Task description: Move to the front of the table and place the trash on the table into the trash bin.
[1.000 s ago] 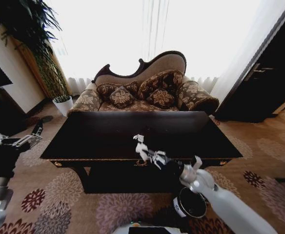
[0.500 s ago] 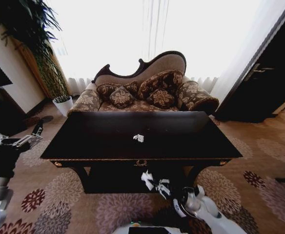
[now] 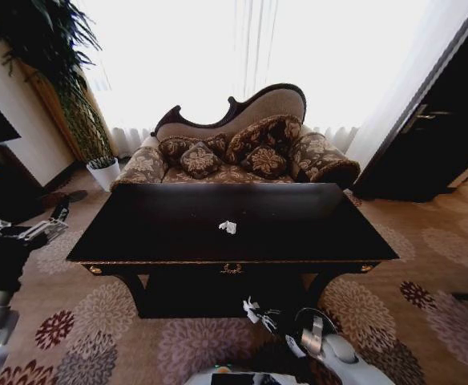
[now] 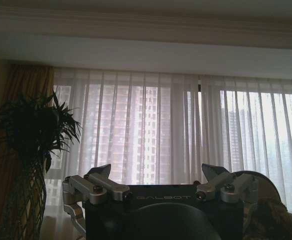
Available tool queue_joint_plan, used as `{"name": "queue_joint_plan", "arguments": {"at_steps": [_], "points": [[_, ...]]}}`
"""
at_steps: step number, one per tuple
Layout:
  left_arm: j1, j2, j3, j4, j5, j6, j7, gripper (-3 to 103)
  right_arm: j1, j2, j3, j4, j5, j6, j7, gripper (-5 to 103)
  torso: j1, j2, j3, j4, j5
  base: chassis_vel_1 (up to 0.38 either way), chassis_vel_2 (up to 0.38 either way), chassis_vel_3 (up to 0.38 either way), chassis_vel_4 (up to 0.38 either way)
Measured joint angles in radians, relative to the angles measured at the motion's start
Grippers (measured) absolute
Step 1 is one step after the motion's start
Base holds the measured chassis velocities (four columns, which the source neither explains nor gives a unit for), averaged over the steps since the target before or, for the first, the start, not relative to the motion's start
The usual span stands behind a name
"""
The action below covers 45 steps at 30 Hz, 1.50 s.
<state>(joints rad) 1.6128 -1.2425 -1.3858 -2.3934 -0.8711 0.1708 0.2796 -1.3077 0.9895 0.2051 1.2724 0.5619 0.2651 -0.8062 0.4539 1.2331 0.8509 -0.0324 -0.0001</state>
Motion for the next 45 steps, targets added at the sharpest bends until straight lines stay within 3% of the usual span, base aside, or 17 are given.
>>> {"name": "queue_joint_plan", "arguments": {"at_steps": [5, 8, 9, 12, 16, 27, 45], "points": [[-0.002, 0.0, 0.005, 0.004, 0.002, 0.0, 0.0, 100, 0.038, 0.008, 0.0, -0.095, -0.098, -0.017, 0.101, 0, 0.0, 0.0, 0.0, 0.0, -0.0001, 0.0, 0.0, 0.0, 0.0], [-0.003, 0.0, 0.011, 0.006, 0.007, 0.0, 0.0, 100, 0.086, 0.017, -0.008, -0.192, -0.191, -0.048, 0.241, 0, 0.0, 0.0, 0.0, -0.0001, 0.0, 0.0, 0.0, 0.0, 0.0], [-0.003, 0.0, 0.011, 0.006, 0.007, 0.0, 0.0, 100, 0.086, 0.017, -0.008, -0.192, -0.191, -0.048, 0.241, 0, 0.0, 0.0, 0.0, -0.0001, 0.0, 0.0, 0.0, 0.0, 0.0], [-0.003, 0.001, 0.012, 0.008, 0.009, 0.0, 0.0, 100, 0.125, 0.024, -0.013, -0.249, -0.264, -0.117, 0.42, 0, 0.0, 0.0, 0.0, 0.0001, 0.0001, 0.0, 0.0, 0.0, 0.0], [-0.002, 0.001, 0.011, 0.01, 0.009, 0.0, 0.0, 100, 0.146, 0.027, -0.012, -0.287, -0.308, -0.16, 0.508, 0, 0.0, 0.0, 0.0, 0.0, -0.0001, 0.0, 0.0, 0.0, 0.0], [-0.003, -0.008, 0.021, 0.005, 0.015, 0.0, 0.0, 100, 0.148, 0.019, 0.033, -0.369, -0.383, -0.203, 0.551, 0, 0.0, 0.0, 0.0, -0.0001, 0.0, 0.0, 0.0, 0.0, 0.0], [0.008, -0.008, 0.014, -0.004, 0.015, -0.001, 0.0, 100, 0.195, 0.047, 0.033, -0.52, -0.33, -0.268, 0.613, 0, 0.0, 0.0, 0.0, 0.0, 0.0, 0.0, 0.0, 0.0, 0.0]]}}
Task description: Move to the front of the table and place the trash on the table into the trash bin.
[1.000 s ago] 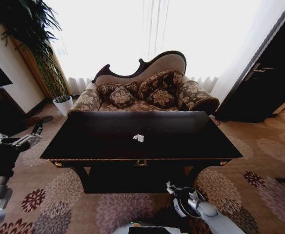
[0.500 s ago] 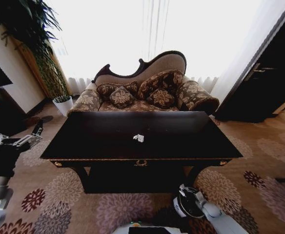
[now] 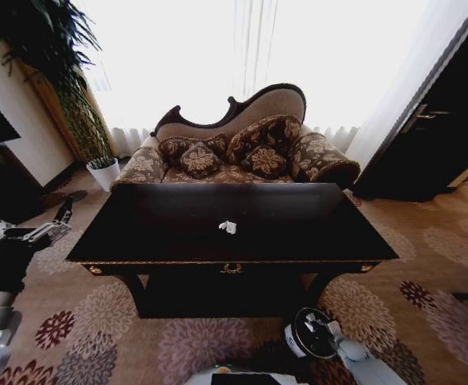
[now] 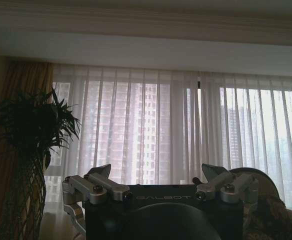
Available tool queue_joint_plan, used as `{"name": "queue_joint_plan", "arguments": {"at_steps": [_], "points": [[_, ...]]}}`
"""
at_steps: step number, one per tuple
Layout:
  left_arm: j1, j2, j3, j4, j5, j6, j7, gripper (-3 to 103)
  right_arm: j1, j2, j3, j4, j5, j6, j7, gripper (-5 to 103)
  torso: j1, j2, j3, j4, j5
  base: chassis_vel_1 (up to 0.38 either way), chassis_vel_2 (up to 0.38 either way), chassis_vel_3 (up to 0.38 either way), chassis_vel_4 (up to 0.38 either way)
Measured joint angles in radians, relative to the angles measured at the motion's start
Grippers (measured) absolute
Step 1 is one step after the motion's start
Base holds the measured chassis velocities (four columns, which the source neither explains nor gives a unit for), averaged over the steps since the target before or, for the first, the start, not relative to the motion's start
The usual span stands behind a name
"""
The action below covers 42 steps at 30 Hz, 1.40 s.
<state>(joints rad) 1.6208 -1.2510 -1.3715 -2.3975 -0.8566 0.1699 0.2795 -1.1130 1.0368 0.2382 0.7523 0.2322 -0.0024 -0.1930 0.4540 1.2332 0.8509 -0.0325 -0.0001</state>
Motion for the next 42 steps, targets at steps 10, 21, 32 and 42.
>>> {"name": "queue_joint_plan", "arguments": {"at_steps": [10, 21, 32, 42], "points": [[-0.007, -0.004, 0.009, 0.005, 0.003, 0.0, 0.0, 100, -0.01, 0.004, 0.0, 0.004, 0.001, -0.031, 0.003, 36, 0.0, 0.0, 0.0, 0.0, -0.0002, 0.0, 0.0, 0.0, 0.0], [-0.006, -0.004, 0.008, 0.004, 0.004, -0.001, 0.001, 100, -0.032, 0.012, 0.002, 0.037, -0.003, -0.032, 0.002, 73, 0.0, 0.0, 0.0, 0.0, -0.0002, 0.0, 0.0, 0.0, 0.0], [-0.003, -0.006, 0.008, -0.005, 0.0, -0.002, 0.001, 100, -0.089, 0.001, 0.058, 0.099, -0.123, 0.025, -0.081, 100, 0.0, 0.0, 0.0, -0.0001, -0.0001, 0.0, 0.0, 0.0, 0.0], [0.002, -0.002, -0.002, -0.011, -0.011, -0.002, 0.001, 100, -0.165, -0.009, 0.094, 0.189, -0.109, 0.09, -0.217, 100, 0.0, 0.0, 0.0, 0.0, -0.0002, 0.0, 0.0, 0.0, 0.0]]}}
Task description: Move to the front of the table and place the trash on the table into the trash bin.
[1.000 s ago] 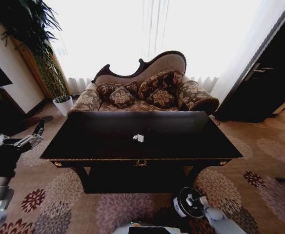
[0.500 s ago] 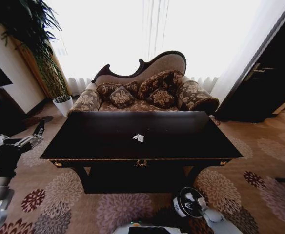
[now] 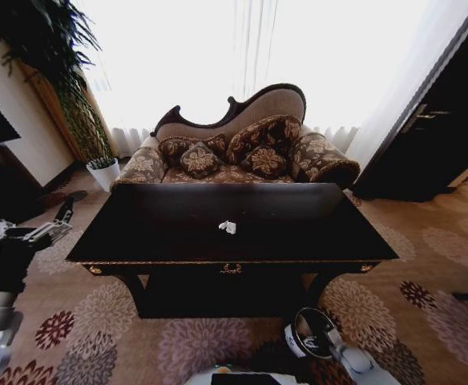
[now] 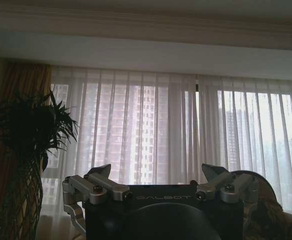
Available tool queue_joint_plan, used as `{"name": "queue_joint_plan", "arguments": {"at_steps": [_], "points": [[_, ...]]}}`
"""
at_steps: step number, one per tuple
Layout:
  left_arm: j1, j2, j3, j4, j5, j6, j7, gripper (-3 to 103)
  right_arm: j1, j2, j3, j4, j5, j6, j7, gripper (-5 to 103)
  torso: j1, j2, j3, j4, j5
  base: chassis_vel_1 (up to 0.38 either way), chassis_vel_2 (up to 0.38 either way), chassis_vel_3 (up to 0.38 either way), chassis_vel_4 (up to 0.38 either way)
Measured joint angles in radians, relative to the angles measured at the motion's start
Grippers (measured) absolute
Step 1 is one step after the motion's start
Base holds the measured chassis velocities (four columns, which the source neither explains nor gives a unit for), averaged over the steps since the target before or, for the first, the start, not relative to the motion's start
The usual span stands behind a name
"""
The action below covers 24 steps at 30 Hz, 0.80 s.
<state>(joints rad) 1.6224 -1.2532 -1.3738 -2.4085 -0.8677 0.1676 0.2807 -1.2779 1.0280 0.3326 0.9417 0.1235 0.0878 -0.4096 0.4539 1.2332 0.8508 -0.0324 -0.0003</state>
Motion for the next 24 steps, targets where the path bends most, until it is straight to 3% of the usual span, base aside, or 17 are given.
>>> {"name": "queue_joint_plan", "arguments": {"at_steps": [5, 7, 9, 10, 13, 24], "points": [[-0.003, -0.004, 0.002, -0.001, -0.001, 0.0, 0.0, 100, -0.069, 0.001, 0.003, 0.087, 0.073, 0.097, -0.168, 100, 0.0, 0.0, 0.0, 0.0, -0.0001, 0.0, 0.0, 0.0, 0.0], [-0.004, -0.005, 0.004, -0.001, -0.001, 0.0, 0.0, 100, -0.087, 0.005, 0.001, 0.121, 0.101, 0.114, -0.2, 100, 0.0, 0.0, 0.0, -0.0002, -0.0001, 0.0, 0.0, 0.0, 0.0], [-0.004, -0.006, 0.005, -0.001, 0.0, 0.0, 0.0, 100, -0.121, 0.018, 0.004, 0.201, 0.144, 0.174, -0.291, 100, 0.0, 0.0, 0.0, -0.0001, 0.0001, 0.0, 0.0, 0.0, 0.0], [-0.004, -0.006, 0.005, -0.001, 0.0, 0.0, 0.0, 100, -0.121, 0.018, 0.004, 0.201, 0.144, 0.174, -0.291, 100, 0.0, 0.0, 0.0, -0.0001, 0.0001, 0.0, 0.0, 0.0, 0.0], [-0.003, -0.006, 0.004, -0.001, 0.0, 0.0, 0.0, 100, -0.147, 0.036, 0.022, 0.263, 0.154, 0.244, -0.422, 100, 0.0, 0.0, 0.0, 0.0001, -0.0002, 0.0, 0.0, 0.0, 0.0], [-0.008, -0.009, 0.013, 0.003, 0.006, 0.0, 0.0, 100, -0.234, 0.091, 0.043, 0.451, 0.287, 0.29, -0.555, 100, 0.0, 0.0, 0.0, 0.0, -0.0001, 0.0, 0.0, 0.0, 0.0]]}}
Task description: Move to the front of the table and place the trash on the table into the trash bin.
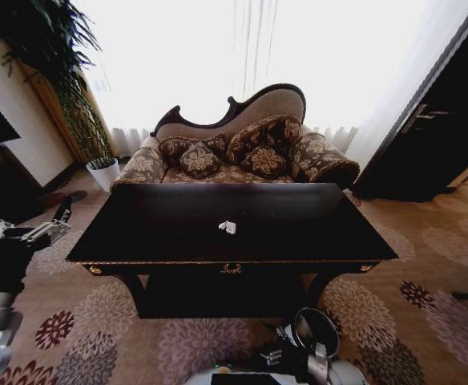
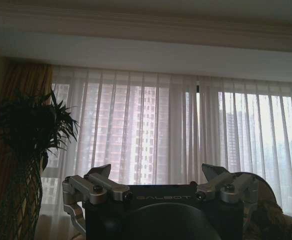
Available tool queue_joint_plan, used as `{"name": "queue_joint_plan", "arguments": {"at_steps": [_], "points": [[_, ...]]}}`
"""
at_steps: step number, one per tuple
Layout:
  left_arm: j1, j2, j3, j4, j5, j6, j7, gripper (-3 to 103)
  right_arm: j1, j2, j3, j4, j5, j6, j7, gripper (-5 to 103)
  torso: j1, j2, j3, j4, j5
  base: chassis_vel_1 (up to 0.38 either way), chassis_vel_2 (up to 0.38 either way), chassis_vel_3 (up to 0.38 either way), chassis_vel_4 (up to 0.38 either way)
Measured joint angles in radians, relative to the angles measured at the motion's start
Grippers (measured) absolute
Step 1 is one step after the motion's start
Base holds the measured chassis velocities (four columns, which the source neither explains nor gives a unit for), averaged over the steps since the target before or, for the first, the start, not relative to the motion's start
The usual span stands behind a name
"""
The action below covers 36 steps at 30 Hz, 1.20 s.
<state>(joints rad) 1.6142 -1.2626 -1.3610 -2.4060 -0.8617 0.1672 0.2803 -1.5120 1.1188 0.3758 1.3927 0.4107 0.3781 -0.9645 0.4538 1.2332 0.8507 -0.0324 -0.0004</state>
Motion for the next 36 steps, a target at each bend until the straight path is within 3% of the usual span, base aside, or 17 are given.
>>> {"name": "queue_joint_plan", "arguments": {"at_steps": [14, 18, 23, 26, 28, 29, 32, 34, 36], "points": [[-0.009, 0.004, 0.012, 0.012, 0.009, 0.0, 0.0, 100, -0.129, 0.043, 0.083, 0.445, 0.163, -0.072, -0.099, 100, 0.0, 0.0, 0.0, -0.0001, 0.0, 0.0, 0.0, 0.0, 0.0], [-0.011, 0.005, 0.017, 0.014, 0.009, 0.0, 0.0, 100, -0.135, 0.032, 0.112, 0.552, 0.208, -0.109, -0.094, 100, 0.0, 0.0, 0.0, 0.0, 0.0001, 0.0, 0.0, 0.0, 0.0], [-0.013, 0.009, 0.016, 0.019, 0.009, 0.0, 0.0, 100, -0.13, 0.0, 0.151, 0.669, 0.232, -0.143, -0.033, 100, 0.0, 0.0, 0.0, 0.0, 0.0001, 0.0, 0.0, 0.0, 0.0], [-0.014, 0.016, 0.014, 0.021, 0.007, 0.0, 0.0, 100, -0.13, -0.042, 0.156, 0.752, 0.23, -0.174, 0.106, 100, 0.0, 0.0, 0.0, -0.0001, 0.0001, 0.0, 0.0, 0.0, 0.0], [-0.014, 0.017, 0.014, 0.021, 0.006, 0.0, 0.0, 100, -0.127, -0.051, 0.152, 0.767, 0.224, -0.183, 0.144, 100, 0.0, 0.0, 0.0, -0.0001, 0.0, 0.0, 0.0, 0.0, 0.0], [-0.015, 0.017, 0.014, 0.02, 0.004, 0.0, 0.0, 100, -0.117, -0.068, 0.14, 0.801, 0.205, -0.206, 0.229, 100, 0.0, 0.0, 0.0, 0.0, 0.0001, 0.0, 0.0, 0.0, 0.0], [-0.015, 0.017, 0.014, 0.015, 0.003, 0.001, 0.0, 100, -0.111, -0.08, 0.126, 0.826, 0.184, -0.229, 0.299, 100, 0.0, 0.0, 0.0, 0.0, 0.0002, 0.0, 0.0, 0.0, 0.0], [-0.011, 0.016, 0.009, 0.004, -0.004, 0.001, 0.0, 100, -0.107, -0.109, 0.088, 0.886, 0.151, -0.304, 0.496, 100, 0.0, 0.0, 0.0, -0.0001, 0.0003, 0.0, 0.0, 0.0, 0.0], [-0.008, 0.017, 0.002, -0.003, -0.01, 0.001, 0.0, 100, -0.105, -0.138, 0.056, 0.925, 0.144, -0.365, 0.638, 100, 0.0, 0.0, 0.0, -0.0001, 0.0002, 0.0, 0.0, 0.0, 0.0]]}}
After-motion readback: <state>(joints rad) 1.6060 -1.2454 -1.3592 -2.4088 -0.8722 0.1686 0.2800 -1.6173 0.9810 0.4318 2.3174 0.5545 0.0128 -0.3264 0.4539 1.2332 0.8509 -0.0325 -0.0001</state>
